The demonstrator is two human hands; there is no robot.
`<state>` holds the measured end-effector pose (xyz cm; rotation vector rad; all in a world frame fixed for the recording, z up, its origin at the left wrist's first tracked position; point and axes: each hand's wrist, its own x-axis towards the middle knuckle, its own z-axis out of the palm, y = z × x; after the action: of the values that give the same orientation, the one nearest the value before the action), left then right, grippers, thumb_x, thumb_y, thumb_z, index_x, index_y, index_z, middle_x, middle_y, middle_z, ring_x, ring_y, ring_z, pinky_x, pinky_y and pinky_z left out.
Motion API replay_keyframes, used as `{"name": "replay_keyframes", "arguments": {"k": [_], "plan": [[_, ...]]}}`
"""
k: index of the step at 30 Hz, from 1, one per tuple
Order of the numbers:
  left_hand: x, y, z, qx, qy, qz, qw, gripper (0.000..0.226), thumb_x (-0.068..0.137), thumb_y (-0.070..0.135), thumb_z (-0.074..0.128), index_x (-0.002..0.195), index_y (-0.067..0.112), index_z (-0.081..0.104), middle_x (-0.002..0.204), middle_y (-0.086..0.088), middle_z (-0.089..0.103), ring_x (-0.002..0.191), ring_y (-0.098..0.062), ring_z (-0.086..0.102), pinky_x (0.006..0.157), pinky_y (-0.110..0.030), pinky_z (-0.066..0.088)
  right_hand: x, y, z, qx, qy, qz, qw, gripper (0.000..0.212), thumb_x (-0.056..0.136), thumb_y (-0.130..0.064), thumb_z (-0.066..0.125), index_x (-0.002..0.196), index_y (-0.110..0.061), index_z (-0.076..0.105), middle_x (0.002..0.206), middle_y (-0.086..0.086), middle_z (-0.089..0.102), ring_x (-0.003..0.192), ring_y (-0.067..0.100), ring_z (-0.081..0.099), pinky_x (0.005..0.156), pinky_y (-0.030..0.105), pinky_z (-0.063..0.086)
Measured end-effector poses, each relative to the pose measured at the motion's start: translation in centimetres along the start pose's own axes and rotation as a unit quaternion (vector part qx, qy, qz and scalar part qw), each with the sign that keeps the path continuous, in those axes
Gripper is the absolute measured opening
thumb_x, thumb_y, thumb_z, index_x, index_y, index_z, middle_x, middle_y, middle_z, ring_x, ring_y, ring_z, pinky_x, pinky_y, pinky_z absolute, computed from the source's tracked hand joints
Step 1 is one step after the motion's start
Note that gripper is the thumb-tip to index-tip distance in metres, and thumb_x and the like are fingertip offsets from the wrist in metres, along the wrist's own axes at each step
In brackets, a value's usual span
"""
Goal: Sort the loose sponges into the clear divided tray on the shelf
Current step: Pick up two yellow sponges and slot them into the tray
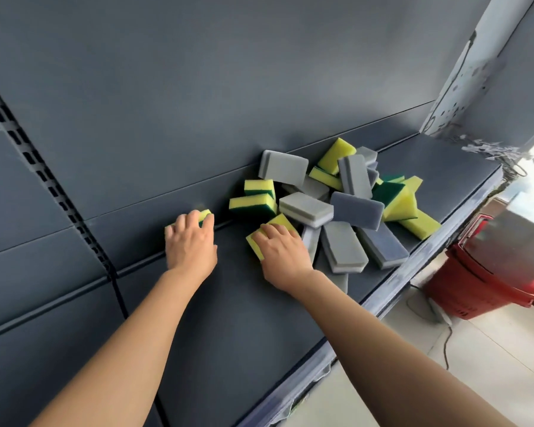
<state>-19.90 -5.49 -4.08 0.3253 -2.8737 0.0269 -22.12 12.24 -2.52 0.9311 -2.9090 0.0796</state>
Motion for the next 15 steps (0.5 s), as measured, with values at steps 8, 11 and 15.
{"name": "replay_keyframes", "arguments": {"k": [8,11,15], "plan": [[0.5,0.6,0.5,-0.001,-0.057,-0.011,0.998,0.047,0.075,0.049,0.069,0.113,0.023,0.058,0.108,-0.002,0.056,0.105,-0.024,0.050,0.085,-0.034,0.038,2.8,0.5,0.2,-0.045,-0.004,-0.035,0.998,0.046,0.081,-0.017,0.053,0.126,-0.016,0.046,0.121,0.008,0.048,0.111,0.028,0.039,0.090,0.036,0.033],[-0.4,0.7,0.9,-0.076,-0.056,-0.029,0.995,0.043,0.081,0.046,0.066,0.115,0.022,0.062,0.111,-0.003,0.052,0.107,-0.024,0.044,0.085,-0.036,0.039,3.2,0.8,0.3,-0.065,-0.019,-0.040,0.997,0.040,0.080,-0.025,0.058,0.117,-0.013,0.051,0.115,0.008,0.047,0.107,0.028,0.039,0.085,0.034,0.033],[-1.0,0.3,0.4,-0.180,-0.091,-0.069,0.977,0.035,0.095,0.024,0.051,0.129,0.017,0.056,0.127,-0.008,0.047,0.118,-0.026,0.039,0.099,-0.032,0.033,3.2,0.9,0.2,-0.029,-0.021,-0.054,0.998,0.048,0.075,-0.041,0.066,0.113,-0.016,0.052,0.114,0.006,0.046,0.110,0.028,0.039,0.088,0.035,0.034]]}}
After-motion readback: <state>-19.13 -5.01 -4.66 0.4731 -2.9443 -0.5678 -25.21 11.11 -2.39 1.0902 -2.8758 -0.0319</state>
